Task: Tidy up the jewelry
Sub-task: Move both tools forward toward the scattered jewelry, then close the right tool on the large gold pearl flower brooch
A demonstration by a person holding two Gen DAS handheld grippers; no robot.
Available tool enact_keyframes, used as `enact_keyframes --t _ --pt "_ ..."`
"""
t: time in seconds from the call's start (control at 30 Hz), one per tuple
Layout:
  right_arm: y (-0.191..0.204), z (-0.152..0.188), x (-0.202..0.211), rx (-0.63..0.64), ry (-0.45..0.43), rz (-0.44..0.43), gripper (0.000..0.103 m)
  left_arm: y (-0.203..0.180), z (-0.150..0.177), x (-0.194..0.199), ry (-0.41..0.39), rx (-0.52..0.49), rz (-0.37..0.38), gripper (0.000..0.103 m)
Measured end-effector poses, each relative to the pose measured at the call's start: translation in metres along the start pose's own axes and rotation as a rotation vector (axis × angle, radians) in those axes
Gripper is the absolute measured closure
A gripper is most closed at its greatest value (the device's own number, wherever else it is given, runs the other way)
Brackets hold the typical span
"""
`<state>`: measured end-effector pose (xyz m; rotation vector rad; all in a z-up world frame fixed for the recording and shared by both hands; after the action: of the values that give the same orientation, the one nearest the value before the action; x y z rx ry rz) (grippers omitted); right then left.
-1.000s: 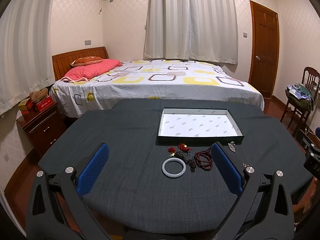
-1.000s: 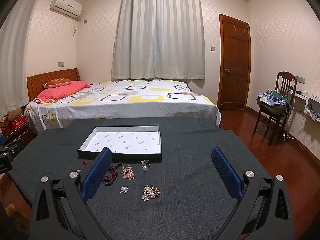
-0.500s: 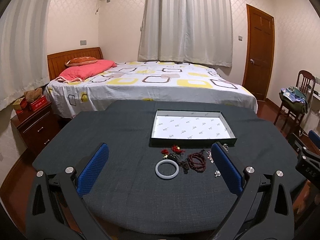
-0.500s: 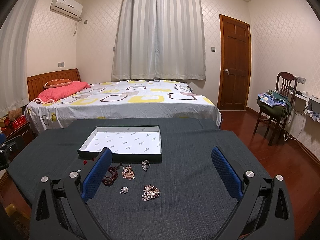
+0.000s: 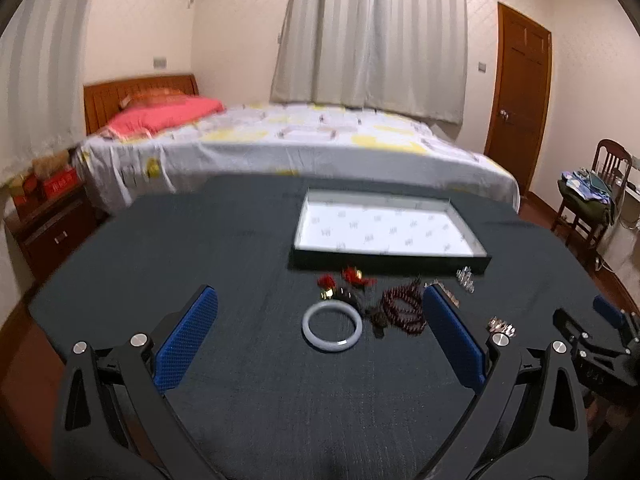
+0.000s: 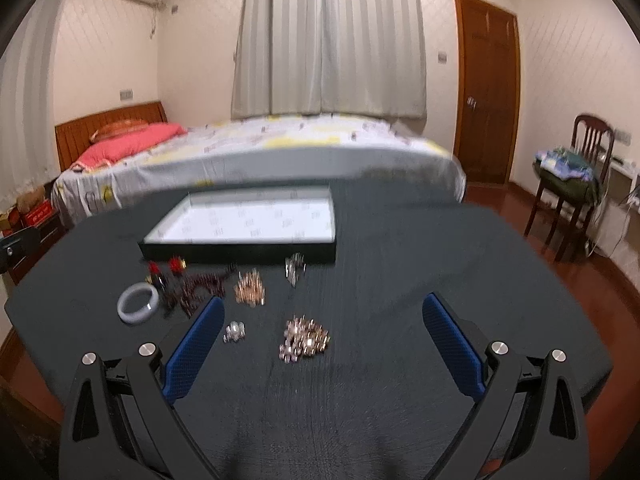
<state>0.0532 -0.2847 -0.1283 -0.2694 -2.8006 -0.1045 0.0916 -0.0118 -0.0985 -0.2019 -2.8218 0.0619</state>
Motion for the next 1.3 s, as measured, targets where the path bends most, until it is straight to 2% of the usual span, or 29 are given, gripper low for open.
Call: enact_keyframes --t 0.17,0.3,0.33,0.43,0.67,0.8,0.93,1.3 --pt "-0.001 0.027 -0.032 -0.014 0.084 0.001 0.007 -0.006 0.029 -0.035 0.062 0.056 0.066 0.003" --pt "0.001 0.039 -0.052 -0.007 0.125 0.001 0.008 -0.011 0.044 -0.054 0.09 0.028 0.06 0.003" --pt "0.002 0.041 -0.056 -0.004 0.134 -0.001 0.01 -0.01 0.047 -0.058 0.097 0.028 0.056 0.003" --pt "0.004 0.049 -0.071 -0.006 0.183 -0.009 0.029 -0.006 0.055 -0.066 0.123 0.046 0.051 0.003" --pt "0.007 0.066 -0.089 0.0 0.27 -0.007 0.029 0.001 0.067 -0.079 0.165 0.06 0.038 0.003" --pt "0.008 0.068 -0.086 0.029 0.274 -0.007 0.03 0.001 0.073 -0.084 0.184 0.058 0.037 0.003" --pt "0.012 0.067 -0.081 0.037 0.264 -0.036 0.055 0.0 0.077 -0.087 0.198 0.052 0.04 0.003" --pt "0.013 0.059 -0.079 0.022 0.24 -0.049 0.059 -0.004 0.078 -0.1 0.207 0.028 0.038 0.003"
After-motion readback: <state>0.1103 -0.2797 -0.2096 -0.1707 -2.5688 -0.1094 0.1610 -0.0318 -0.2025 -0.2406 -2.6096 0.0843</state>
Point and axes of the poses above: each gripper's, at about its wrist camera, not at the fingertips, and x roughly against the way its jaws point, y to its left, z to its underside, the point moved 6 cm from there along -x, roughly the way its jaws point, and after that the axes turned 14 degrees about -y, right-handed, at the moved point
